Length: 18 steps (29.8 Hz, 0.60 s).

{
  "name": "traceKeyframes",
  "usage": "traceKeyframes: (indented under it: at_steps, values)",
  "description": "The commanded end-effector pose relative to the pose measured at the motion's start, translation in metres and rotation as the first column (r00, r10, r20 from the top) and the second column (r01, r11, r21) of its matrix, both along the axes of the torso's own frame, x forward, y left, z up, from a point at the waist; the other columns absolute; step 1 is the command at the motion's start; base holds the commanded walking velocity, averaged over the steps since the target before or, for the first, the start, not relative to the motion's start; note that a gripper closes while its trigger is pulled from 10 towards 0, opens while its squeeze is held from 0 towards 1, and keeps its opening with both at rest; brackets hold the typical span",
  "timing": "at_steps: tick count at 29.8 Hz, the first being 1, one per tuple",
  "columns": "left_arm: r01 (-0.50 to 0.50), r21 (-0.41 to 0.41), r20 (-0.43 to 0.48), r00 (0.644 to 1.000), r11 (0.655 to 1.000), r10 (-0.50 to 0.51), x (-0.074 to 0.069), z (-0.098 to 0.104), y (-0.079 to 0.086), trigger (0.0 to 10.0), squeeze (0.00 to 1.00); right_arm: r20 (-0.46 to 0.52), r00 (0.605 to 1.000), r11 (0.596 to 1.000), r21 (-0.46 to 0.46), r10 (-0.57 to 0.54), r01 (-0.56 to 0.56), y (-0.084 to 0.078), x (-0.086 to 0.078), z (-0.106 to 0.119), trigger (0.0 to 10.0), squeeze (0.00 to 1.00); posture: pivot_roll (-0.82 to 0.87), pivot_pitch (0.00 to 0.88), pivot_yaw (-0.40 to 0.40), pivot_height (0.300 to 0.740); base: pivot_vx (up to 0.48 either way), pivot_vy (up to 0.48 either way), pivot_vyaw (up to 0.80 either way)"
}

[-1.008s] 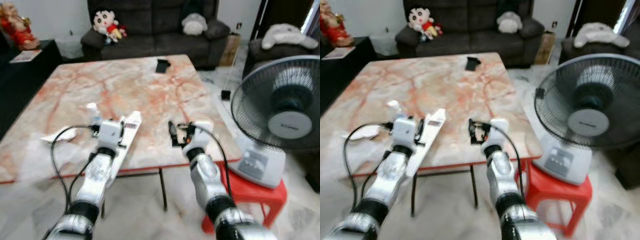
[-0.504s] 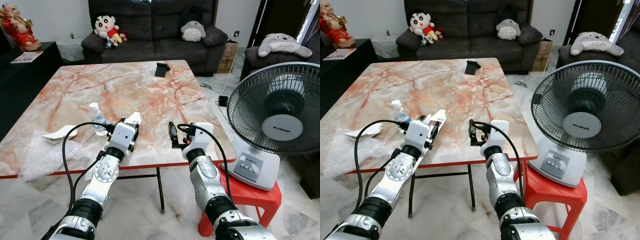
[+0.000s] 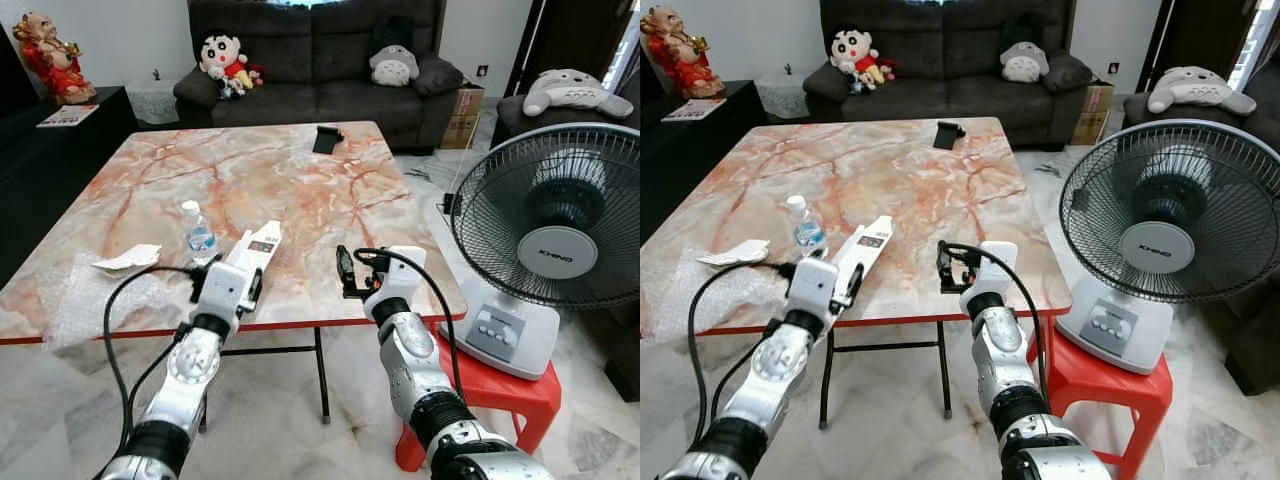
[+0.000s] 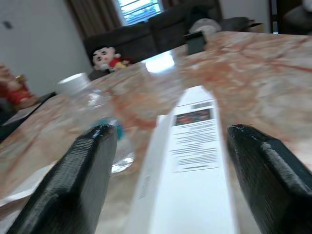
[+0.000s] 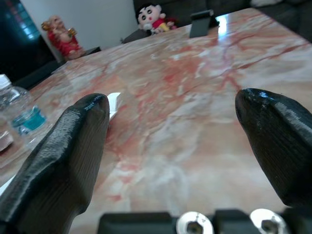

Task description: Picking trash to rubbish bin

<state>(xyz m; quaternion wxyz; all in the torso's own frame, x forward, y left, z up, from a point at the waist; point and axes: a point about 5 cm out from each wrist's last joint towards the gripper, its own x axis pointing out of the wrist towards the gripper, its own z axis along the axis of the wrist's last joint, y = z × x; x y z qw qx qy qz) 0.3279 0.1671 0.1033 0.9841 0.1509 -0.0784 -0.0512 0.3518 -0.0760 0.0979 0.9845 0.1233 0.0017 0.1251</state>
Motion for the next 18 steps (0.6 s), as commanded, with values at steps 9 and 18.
traceKeyframes:
  at_steps: [9,18]
  values:
    - [0.118,0.034,-0.026,0.993,0.992,-0.117,0.007,0.009,-0.017,10.0,1.0,-0.013,0.999,0.999,-0.003,0.051,-0.051,0.015,-0.002,0.0,10.0,0.0,0.02,0.0,0.027,0.74,0.0,0.0,0.0]
    - [0.209,0.236,-0.062,0.978,0.949,-0.2,0.008,0.009,-0.037,10.0,0.0,-0.016,0.999,0.999,-0.004,0.049,-0.049,0.014,-0.003,-0.002,10.0,0.0,0.02,0.0,0.027,0.74,0.0,0.0,0.0]
